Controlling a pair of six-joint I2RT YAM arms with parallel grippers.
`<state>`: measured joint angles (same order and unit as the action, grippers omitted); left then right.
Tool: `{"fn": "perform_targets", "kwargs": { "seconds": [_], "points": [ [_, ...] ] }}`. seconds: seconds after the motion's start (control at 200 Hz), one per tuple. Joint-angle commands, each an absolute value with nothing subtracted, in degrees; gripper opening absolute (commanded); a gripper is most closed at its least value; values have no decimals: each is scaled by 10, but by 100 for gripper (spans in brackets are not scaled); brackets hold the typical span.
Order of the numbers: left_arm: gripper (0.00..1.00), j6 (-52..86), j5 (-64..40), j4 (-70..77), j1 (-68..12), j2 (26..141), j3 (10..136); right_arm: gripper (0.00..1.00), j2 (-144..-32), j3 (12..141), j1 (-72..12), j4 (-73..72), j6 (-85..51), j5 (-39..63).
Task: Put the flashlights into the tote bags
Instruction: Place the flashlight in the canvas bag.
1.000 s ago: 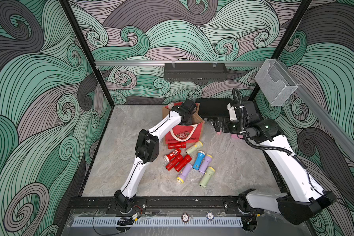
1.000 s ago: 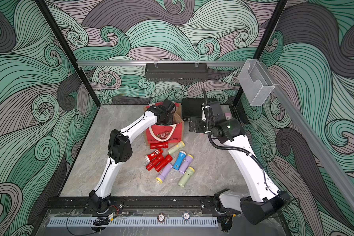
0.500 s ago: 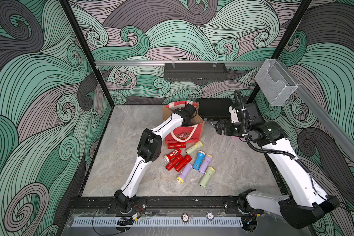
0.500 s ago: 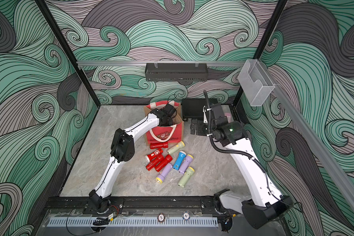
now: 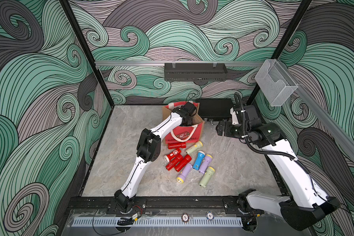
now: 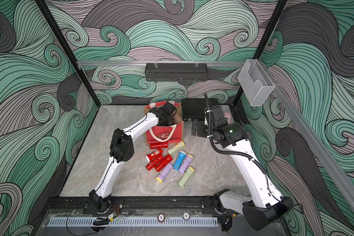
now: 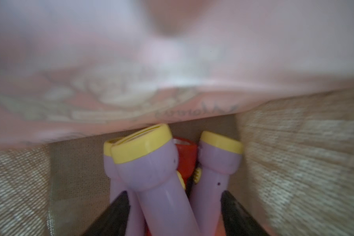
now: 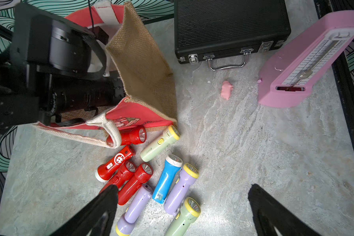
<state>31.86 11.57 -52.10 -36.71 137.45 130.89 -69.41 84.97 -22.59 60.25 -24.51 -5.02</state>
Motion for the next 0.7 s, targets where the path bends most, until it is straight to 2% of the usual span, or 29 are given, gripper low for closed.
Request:
{"fn": "perform_targets", "kwargs": {
  "seconds": [0.0,0.245,0.46,0.695],
  "points": [
    [83,301,107,-534,-360,1318,1353,99,-679,844,-224,606,-262,-75],
    [95,286,103,-553,-360,1238,1349,99,-656,800,-224,606,-291,-71],
    [96,257,70,-562,-360,1144,1315,99,-672,777,-225,631,-303,-55],
    [99,230,38,-538,-360,1004,1183,99,-679,706,-254,640,-379,-21]
  ]
}}
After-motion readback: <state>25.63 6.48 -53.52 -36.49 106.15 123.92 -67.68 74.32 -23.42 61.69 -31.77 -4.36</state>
